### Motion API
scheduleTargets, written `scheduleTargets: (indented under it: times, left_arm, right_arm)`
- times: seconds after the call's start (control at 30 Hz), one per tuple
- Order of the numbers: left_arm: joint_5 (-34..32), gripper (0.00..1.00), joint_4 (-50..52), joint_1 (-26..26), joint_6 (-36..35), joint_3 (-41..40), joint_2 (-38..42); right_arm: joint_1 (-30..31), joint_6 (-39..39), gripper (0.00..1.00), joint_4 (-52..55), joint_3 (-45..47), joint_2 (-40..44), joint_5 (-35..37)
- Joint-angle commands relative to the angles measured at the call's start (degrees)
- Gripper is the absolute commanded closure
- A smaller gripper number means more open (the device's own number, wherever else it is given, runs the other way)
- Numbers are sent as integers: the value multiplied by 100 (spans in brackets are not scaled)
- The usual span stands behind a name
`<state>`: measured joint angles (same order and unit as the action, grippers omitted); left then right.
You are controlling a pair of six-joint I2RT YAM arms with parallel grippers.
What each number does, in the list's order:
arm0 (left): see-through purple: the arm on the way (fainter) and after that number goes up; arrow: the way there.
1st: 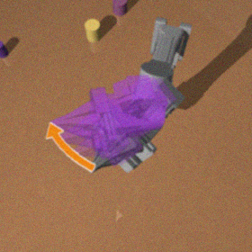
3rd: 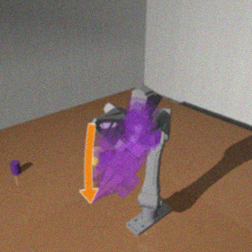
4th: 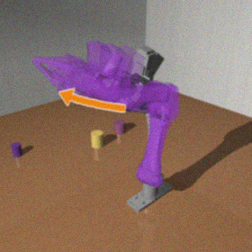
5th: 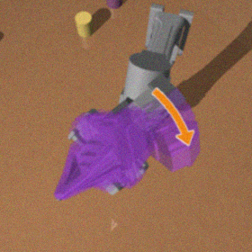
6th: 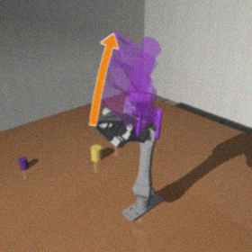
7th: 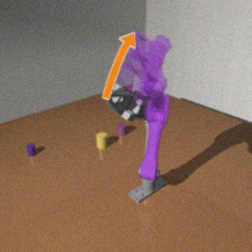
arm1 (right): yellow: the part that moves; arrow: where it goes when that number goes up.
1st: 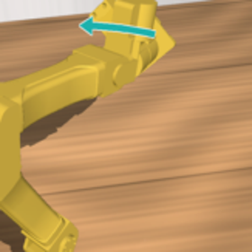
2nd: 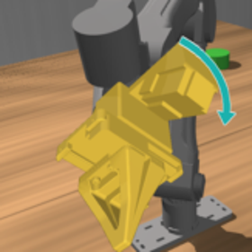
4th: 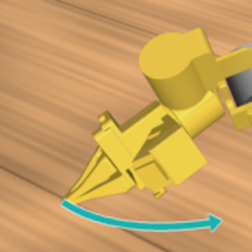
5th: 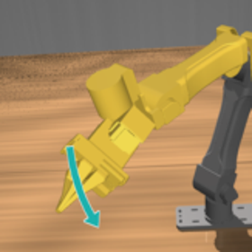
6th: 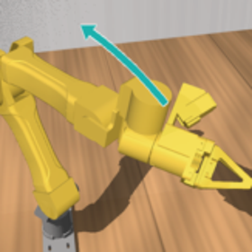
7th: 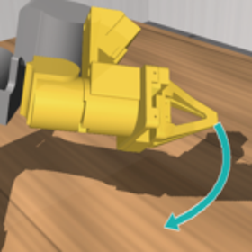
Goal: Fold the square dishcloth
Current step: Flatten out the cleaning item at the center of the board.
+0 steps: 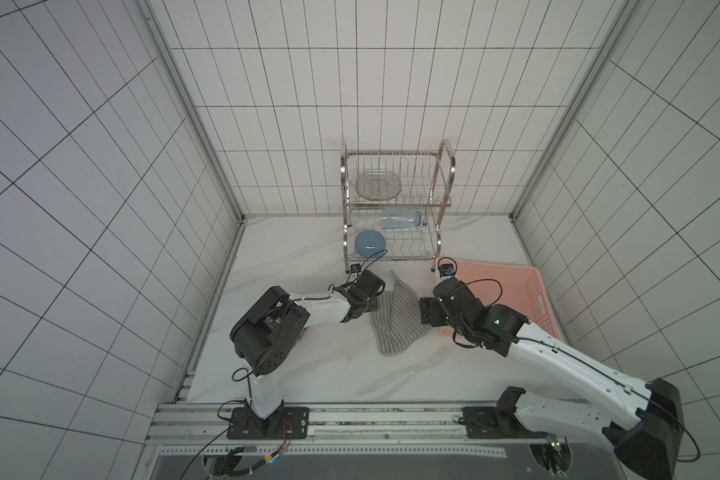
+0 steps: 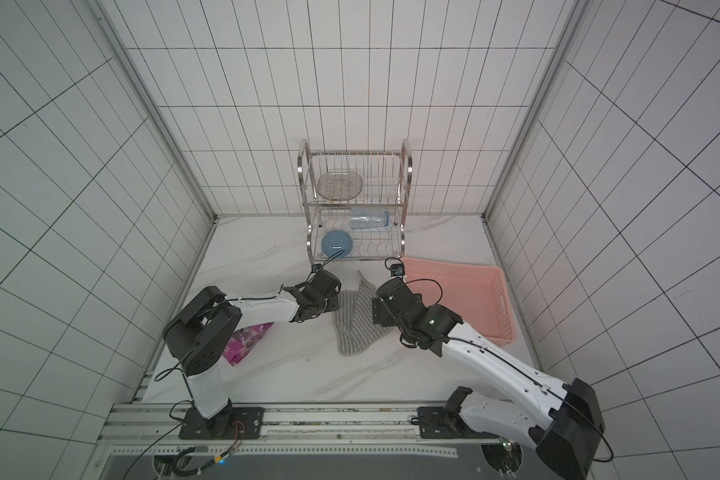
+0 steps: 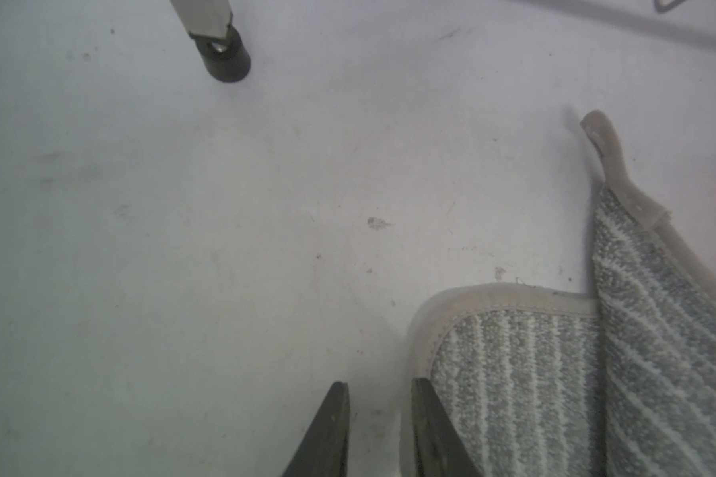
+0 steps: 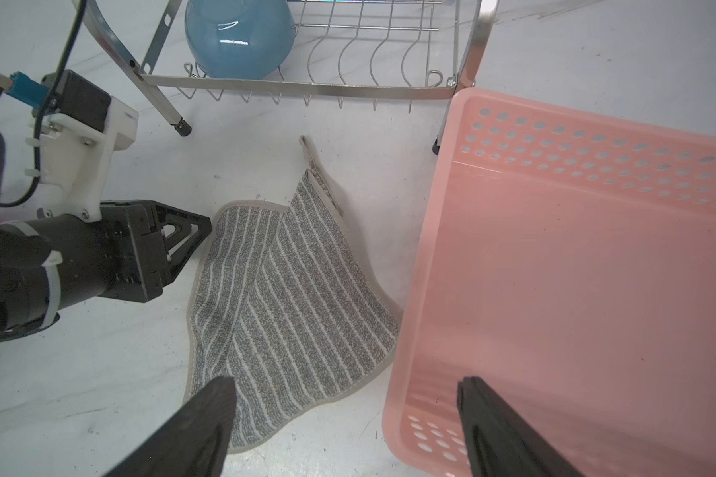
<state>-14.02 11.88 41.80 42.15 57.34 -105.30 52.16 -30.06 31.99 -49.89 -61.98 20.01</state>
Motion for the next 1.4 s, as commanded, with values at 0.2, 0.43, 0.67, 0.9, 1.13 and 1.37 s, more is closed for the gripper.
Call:
scheduleTargets:
  times: [0.2,0.43,0.67,0.9,1.13,1.37]
  left_arm:
    - [-617,61,1078,500,79,524,-250]
    - [-893,74,2111,609,244,1082,-692]
    - [-1293,100,2672,603,472,1192,-942]
    - [-1737,100,2899,575,671,916,-356]
    - [-1641,100,2619,349,760,358,270]
    - [-1348,100,2130,184,585,-1,564]
  right_arm:
    - [44,-106,12,18,143,99,186]
    - [45,-122,12,18,122,295,250]
    - [41,-73,11,10,120,396,298]
    - [33,-47,13,-30,184,-21,-160]
    - [-75,-71,32,-270,-38,-1172,-1214]
    - [-525,93,39,-257,-920,-2324,-2001]
